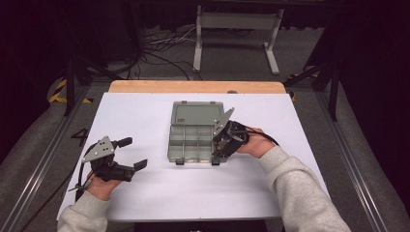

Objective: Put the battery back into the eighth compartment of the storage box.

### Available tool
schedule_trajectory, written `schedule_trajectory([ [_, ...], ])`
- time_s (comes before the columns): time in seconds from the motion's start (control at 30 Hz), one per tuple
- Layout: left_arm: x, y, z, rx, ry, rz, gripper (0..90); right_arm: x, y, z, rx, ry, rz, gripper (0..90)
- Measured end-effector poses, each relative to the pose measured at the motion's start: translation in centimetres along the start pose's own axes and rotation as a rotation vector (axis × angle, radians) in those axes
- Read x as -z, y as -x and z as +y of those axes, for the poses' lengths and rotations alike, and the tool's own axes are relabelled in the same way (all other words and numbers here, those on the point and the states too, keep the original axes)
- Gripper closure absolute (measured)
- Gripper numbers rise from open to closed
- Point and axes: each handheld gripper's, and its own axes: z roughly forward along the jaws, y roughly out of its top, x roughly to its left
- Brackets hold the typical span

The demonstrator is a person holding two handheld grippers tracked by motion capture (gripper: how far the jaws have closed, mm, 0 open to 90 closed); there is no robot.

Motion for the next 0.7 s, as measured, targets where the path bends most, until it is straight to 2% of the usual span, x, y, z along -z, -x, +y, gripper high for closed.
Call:
schedule_trajectory([
  [0.37, -0.04, -0.03, -0.01, 0.000, -0.007, -0.003, 2.2, -0.10, -0.02, 0.04, 0.008, 0.002, 0.001, 40.5],
  [0.5, -0.01, -0.06, -0.01, 0.002, -0.008, 0.002, 2.3, 0.05, -0.05, 0.06, -0.008, 0.010, -0.003, 33.2],
  [0.57, -0.05, -0.06, -0.03, 0.005, -0.009, -0.001, 2.5, 0.10, -0.08, 0.05, -0.011, 0.010, -0.014, 33.0],
  [0.7, -0.09, -0.24, -0.08, -0.003, -0.008, 0.012, 5.6, 0.80, -0.14, -0.11, -0.037, 0.023, -0.016, 48.3],
])
